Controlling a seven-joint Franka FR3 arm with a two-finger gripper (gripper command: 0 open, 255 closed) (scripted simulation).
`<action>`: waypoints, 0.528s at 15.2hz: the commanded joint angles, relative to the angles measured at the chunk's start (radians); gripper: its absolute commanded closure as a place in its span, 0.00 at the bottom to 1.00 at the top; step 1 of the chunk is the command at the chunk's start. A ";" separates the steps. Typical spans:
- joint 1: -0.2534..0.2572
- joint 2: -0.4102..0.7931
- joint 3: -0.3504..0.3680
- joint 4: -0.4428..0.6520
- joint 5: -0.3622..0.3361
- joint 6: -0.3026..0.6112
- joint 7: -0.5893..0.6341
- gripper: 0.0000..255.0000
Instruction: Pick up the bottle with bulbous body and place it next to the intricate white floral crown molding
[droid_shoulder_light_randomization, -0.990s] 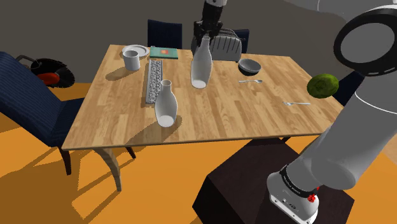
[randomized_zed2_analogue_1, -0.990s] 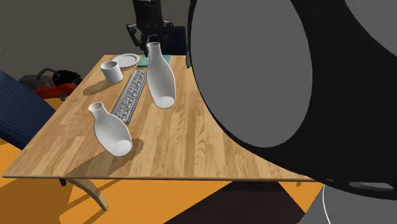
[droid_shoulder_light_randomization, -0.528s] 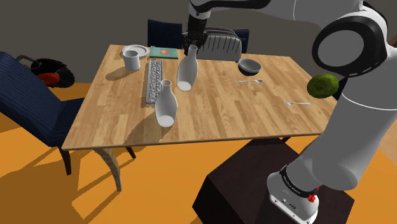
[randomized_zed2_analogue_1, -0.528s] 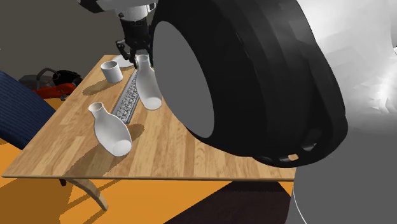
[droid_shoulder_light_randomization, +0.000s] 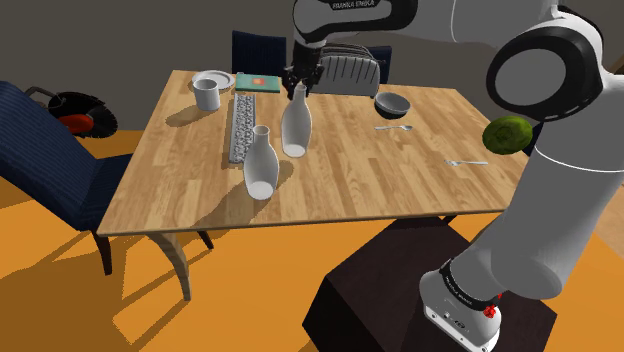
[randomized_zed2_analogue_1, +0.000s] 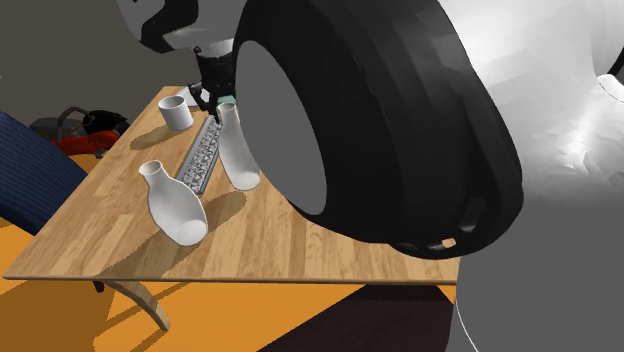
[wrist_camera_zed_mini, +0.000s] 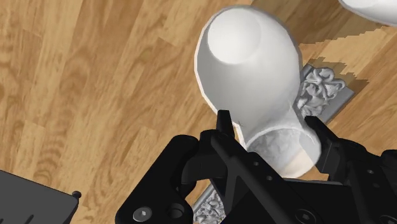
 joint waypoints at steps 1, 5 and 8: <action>0.001 0.001 0.001 -0.024 0.000 0.026 0.000 1.00; 0.001 0.008 0.001 -0.050 0.001 0.059 -0.001 1.00; 0.001 0.008 0.001 -0.050 0.001 0.059 -0.001 1.00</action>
